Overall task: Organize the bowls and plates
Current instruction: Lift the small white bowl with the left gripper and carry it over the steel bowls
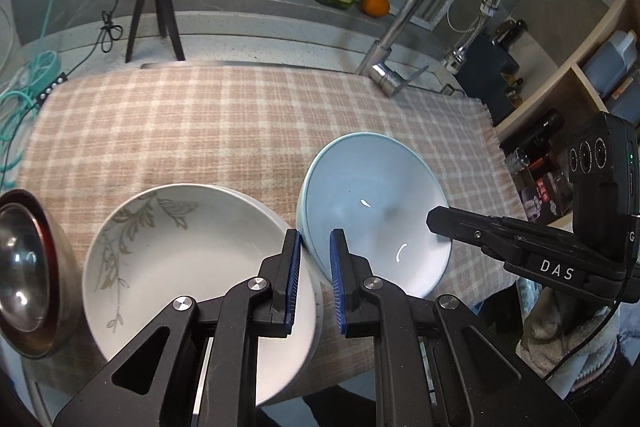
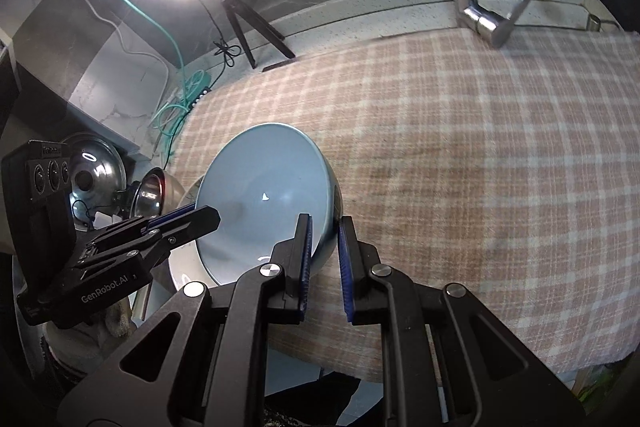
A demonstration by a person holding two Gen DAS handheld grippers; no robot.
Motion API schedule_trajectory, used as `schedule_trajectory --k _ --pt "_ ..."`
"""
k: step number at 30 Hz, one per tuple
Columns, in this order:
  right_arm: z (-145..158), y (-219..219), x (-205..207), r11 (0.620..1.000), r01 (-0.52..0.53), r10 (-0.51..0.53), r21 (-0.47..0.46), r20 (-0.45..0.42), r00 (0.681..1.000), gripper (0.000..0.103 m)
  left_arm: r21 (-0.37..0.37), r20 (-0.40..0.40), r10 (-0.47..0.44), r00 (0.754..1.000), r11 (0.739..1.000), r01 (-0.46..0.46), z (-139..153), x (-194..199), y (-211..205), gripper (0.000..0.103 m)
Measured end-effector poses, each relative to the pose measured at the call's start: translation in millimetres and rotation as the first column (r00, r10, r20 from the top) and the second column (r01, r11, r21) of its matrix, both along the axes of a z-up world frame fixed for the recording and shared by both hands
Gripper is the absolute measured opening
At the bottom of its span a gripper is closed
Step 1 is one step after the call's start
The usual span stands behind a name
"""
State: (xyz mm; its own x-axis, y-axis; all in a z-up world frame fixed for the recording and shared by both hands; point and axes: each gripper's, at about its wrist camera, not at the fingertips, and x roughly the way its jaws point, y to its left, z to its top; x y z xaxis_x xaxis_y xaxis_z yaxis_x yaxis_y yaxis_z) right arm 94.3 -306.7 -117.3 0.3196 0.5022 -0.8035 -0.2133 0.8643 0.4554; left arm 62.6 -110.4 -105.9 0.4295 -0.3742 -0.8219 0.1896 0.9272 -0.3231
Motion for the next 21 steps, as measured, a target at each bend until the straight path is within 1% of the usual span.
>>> schedule_trajectory --k 8,12,21 --pt "9.1 42.9 2.7 0.997 -0.077 0.077 0.001 0.017 0.997 0.013 -0.007 0.036 0.069 0.997 0.998 -0.069 14.2 -10.4 38.8 0.013" --pt "10.6 66.8 5.6 0.993 -0.113 0.113 0.02 0.013 0.994 0.013 -0.01 0.05 0.106 0.993 0.994 -0.106 19.6 -17.5 58.7 0.013" --pt "25.0 139.3 4.9 0.973 -0.228 0.226 0.023 0.055 0.972 0.013 -0.02 0.074 0.229 0.971 0.973 -0.228 29.5 -35.9 119.4 0.013"
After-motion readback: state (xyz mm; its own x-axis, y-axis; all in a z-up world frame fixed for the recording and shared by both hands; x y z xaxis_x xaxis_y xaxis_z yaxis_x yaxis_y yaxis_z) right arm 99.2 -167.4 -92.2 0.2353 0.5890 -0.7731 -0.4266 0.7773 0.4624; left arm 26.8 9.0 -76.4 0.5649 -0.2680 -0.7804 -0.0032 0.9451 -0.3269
